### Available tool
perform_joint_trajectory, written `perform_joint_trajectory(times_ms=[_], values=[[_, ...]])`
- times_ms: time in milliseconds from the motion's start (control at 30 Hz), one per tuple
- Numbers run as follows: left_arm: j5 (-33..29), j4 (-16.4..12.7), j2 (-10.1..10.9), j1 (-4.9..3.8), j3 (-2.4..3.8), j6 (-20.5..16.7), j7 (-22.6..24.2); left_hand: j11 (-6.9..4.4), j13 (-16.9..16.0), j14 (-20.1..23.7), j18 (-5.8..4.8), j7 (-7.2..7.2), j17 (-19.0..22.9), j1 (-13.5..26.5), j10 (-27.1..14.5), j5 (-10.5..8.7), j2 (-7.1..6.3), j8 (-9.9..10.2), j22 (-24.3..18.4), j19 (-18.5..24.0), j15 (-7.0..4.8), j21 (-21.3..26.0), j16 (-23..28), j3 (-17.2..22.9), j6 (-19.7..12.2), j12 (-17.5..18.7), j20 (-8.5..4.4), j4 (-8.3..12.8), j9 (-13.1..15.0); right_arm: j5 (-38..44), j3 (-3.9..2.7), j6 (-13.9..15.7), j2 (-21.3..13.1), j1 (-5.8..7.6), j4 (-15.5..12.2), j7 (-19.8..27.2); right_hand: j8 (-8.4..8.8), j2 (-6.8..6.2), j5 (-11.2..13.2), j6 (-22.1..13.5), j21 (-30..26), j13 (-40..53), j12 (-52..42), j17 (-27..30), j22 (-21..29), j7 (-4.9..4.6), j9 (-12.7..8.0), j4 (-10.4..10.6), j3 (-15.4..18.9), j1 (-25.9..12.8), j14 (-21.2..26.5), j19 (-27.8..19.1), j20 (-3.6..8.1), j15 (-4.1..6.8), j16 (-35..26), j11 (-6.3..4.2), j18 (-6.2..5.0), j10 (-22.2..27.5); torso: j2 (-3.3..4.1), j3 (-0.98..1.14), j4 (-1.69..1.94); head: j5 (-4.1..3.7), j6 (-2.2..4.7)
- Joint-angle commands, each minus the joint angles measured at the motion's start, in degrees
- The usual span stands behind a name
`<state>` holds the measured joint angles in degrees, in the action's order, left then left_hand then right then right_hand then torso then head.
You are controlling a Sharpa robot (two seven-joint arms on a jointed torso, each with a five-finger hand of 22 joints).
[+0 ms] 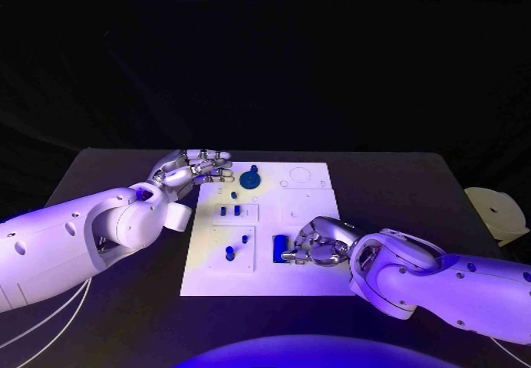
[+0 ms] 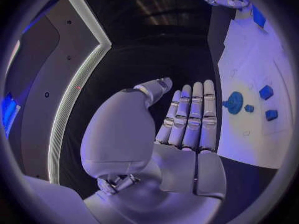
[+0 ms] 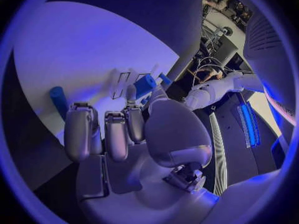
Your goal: Assemble the parts on the task board
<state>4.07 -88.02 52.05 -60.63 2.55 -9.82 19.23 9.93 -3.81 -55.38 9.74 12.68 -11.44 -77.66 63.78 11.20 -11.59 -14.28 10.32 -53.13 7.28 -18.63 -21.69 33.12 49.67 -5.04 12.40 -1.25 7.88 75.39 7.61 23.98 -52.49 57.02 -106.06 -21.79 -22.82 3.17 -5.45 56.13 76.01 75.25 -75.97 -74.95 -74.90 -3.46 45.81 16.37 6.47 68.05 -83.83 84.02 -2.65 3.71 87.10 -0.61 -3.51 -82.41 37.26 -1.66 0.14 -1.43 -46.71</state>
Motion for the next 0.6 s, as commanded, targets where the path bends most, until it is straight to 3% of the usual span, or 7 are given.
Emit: perform_joint_trajectory(times_ms=[33,367,600], values=[[-0.10,-0.11,-0.12,0.02,0.03,0.97,0.25,-0.02,-0.04,0.45,0.50,1.08,-0.05,-0.07,-0.46,0.18,0.45,0.33,-0.05,-0.14,-0.03,0.35,0.19,0.10,-0.36,-0.30,0.30,-0.12,-0.07,1.15,0.02,-1.55,0.45,-0.06,0.65,-0.41,0.06,0.57,-0.45,0.78,0.26,2.95,-0.41,-8.09,-10.39,0.06,-0.03,0.00,0.13,1.29,-4.76,0.79,0.41,0.45,0.34,-0.11,0.67,-0.56,-0.02,-0.03,0.05,-0.10,0.04],[-0.10,-0.09,-0.15,0.02,0.03,0.98,0.25,-0.01,-0.04,0.49,0.50,1.09,-0.08,-0.09,-0.52,0.18,0.50,0.33,-0.11,-0.18,-0.02,0.45,0.20,0.15,-0.37,-0.35,0.32,-0.11,-0.07,1.42,0.03,-1.69,1.61,-0.07,2.21,-1.50,-0.11,1.45,-1.28,1.46,0.51,3.19,-0.63,-8.29,-10.54,0.29,-0.08,0.24,0.19,2.15,-4.80,0.93,0.55,0.63,0.40,-0.33,0.72,-0.76,0.00,-0.02,0.04,-0.04,-0.02],[-0.10,-0.10,-0.10,0.02,0.03,1.00,0.20,-0.01,-0.04,0.49,0.50,1.09,-0.08,-0.09,-0.52,0.18,0.50,0.33,-0.11,-0.18,-0.02,0.45,0.20,0.15,-0.37,-0.35,0.32,-0.11,-0.07,1.20,0.03,-2.75,1.41,-0.07,2.57,-1.21,-0.16,1.23,-1.54,1.65,0.52,3.27,-0.68,-8.35,-10.58,0.42,-0.11,-0.01,0.39,2.88,-4.82,0.95,0.64,0.73,0.42,-0.44,0.73,-0.83,0.01,0.00,-0.03,-0.01,-0.03]])
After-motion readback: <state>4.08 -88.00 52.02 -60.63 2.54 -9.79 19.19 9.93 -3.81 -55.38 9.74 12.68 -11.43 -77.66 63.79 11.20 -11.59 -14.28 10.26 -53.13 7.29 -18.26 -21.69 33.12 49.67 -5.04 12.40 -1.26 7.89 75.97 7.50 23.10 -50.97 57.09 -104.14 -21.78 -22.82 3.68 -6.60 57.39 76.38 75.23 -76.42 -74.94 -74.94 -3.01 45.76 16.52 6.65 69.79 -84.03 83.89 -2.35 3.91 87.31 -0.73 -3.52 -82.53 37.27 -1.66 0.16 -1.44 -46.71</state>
